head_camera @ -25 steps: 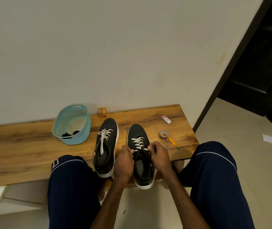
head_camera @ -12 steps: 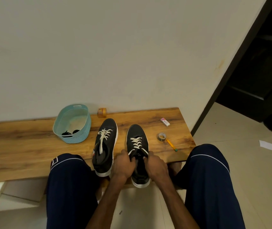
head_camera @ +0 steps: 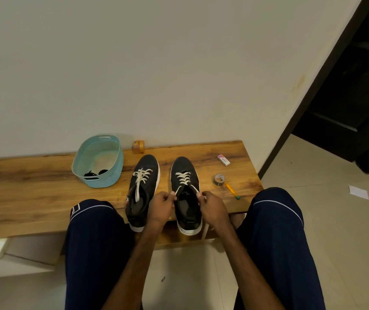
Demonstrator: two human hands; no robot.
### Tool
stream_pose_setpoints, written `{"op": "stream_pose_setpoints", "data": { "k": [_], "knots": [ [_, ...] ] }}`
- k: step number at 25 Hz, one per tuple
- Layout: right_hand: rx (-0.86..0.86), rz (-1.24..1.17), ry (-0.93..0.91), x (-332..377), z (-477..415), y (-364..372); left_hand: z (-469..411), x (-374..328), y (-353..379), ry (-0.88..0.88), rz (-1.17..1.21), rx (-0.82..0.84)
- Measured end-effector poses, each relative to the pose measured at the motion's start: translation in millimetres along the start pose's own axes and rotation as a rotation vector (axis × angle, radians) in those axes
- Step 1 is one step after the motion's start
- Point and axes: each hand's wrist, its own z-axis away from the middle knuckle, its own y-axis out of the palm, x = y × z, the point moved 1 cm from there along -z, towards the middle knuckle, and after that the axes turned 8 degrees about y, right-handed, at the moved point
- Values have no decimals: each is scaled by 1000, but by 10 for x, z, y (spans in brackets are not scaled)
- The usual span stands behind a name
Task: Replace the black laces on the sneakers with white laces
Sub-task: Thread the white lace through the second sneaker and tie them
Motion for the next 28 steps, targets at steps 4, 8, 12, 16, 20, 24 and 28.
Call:
{"op": "stream_pose_setpoints", "data": {
  "k": [4,8,12,16,20,24,28],
  "knots": [
    [203,-524,-54,98,240,-309,230,-273,-187,156,254,53],
    [410,-770,-317,204,524,-600,551,-477,-334,425,221,24],
    [278,-797,-407,269,699,-689,708,-690,-437,569,328,121],
    [63,-791,-358,456,660,-783,681,-897,-544,595,231,33],
    [-99,-566,-430,659,594,-865,597,-1110,-571,635,183,-112],
    [-170,-474,-495,850,620,-941,598,-1262,-512,603,261,-177],
    [-180,-535,-440,917,646,-942,575,-1318,-480,520,263,-222]
  ]
}}
